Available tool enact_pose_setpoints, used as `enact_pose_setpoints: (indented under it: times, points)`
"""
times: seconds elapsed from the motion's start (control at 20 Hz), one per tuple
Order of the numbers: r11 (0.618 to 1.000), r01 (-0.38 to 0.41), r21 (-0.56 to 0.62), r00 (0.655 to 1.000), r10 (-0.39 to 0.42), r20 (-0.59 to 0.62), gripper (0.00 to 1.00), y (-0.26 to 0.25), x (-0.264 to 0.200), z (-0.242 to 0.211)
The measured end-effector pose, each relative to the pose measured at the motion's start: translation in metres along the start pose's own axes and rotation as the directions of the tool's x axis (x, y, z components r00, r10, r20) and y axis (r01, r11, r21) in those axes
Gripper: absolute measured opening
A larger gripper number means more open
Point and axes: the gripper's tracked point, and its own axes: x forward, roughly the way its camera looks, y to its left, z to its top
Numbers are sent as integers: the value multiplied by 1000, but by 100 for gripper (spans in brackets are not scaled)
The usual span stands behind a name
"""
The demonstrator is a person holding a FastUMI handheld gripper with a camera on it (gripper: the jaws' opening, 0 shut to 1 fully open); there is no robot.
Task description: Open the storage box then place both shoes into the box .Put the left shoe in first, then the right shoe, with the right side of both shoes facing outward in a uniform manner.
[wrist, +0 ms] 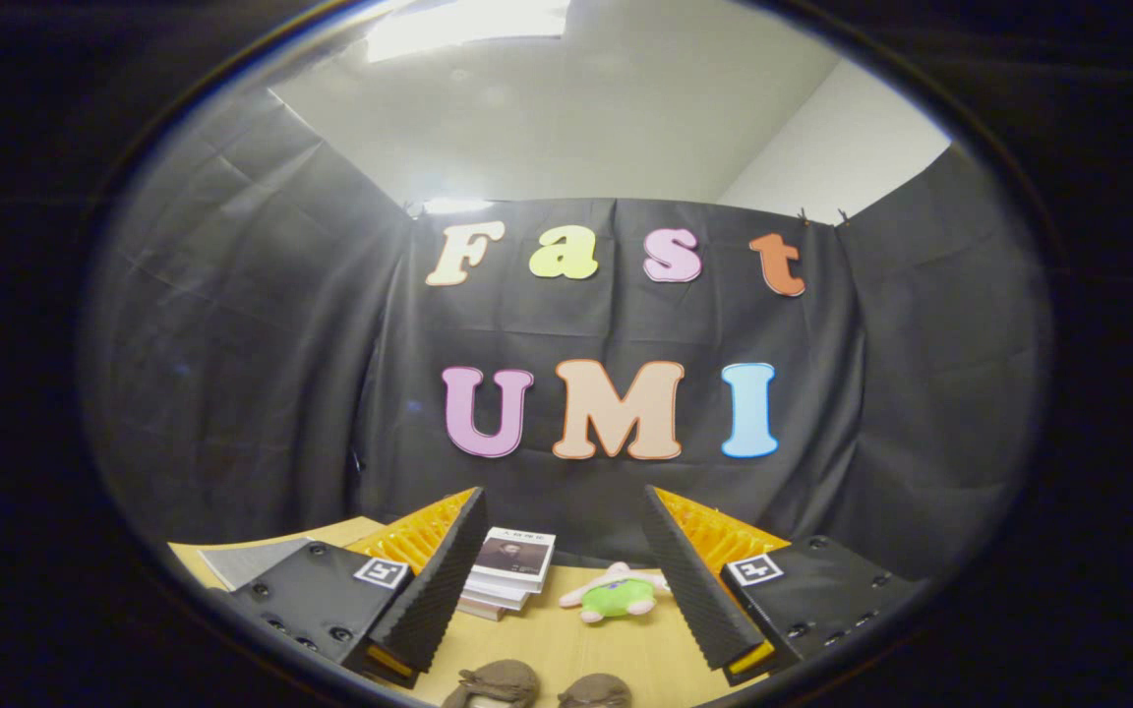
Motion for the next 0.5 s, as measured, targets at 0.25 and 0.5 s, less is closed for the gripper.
enact_pose_setpoints:
  times: [0.25,0.5]
  points:
    - [999,-20,29,1000,20,-19,100,9,3,-9]
    - [979,-110,169,988,125,-85,100,38,2,-29]
